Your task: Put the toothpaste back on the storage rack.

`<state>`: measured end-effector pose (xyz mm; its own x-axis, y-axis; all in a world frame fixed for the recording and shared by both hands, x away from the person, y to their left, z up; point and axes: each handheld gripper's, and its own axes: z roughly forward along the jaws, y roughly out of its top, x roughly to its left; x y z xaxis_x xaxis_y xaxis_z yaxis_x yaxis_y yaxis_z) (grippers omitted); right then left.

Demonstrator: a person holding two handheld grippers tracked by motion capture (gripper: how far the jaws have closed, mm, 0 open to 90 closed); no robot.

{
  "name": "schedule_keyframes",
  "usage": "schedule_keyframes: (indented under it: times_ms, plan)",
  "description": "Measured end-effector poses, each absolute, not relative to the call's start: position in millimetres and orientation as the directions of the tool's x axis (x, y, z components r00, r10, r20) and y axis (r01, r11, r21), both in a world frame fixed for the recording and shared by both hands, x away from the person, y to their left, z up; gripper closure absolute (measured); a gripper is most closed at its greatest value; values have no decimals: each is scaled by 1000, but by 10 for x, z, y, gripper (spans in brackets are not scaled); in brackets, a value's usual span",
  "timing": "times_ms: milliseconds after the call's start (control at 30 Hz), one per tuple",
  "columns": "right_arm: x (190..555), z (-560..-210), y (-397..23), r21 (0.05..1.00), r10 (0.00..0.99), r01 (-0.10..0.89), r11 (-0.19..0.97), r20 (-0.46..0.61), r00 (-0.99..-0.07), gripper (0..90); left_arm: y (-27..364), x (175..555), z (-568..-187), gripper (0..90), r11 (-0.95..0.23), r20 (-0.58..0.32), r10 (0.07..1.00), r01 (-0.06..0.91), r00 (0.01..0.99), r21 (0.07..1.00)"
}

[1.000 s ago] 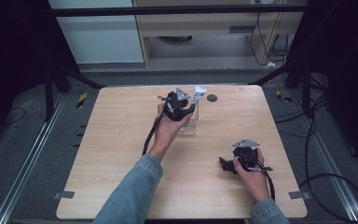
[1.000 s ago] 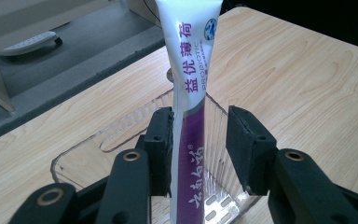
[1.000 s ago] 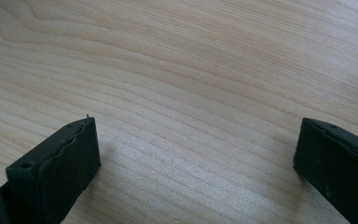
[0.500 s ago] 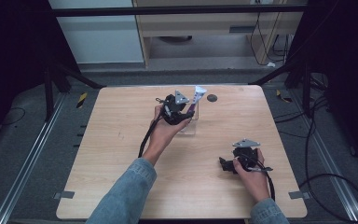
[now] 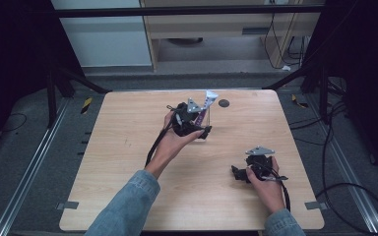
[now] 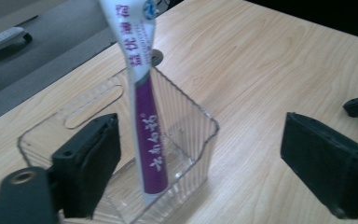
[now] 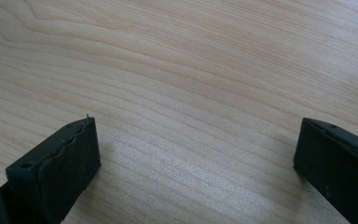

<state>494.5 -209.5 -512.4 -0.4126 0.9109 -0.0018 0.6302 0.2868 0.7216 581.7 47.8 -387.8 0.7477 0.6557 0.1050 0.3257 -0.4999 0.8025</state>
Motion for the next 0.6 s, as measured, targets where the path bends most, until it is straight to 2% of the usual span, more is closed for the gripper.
schedule_keyframes:
  times_ms: [167,433,600]
  plan:
    - [4944,-5124,-2094,722,911,630,286,0,-412,5,388,5702,-3853,47,-542,144,607,275,781,794]
    - [4945,-5124,-2095,721,911,630,288,-2,-413,5,313,5519,-3884,39,-617,188,527,221,829,756]
    - [4945,-5124,-2095,721,911,630,287,-2,-413,5,330,5445,-3908,40,-619,185,525,223,831,753]
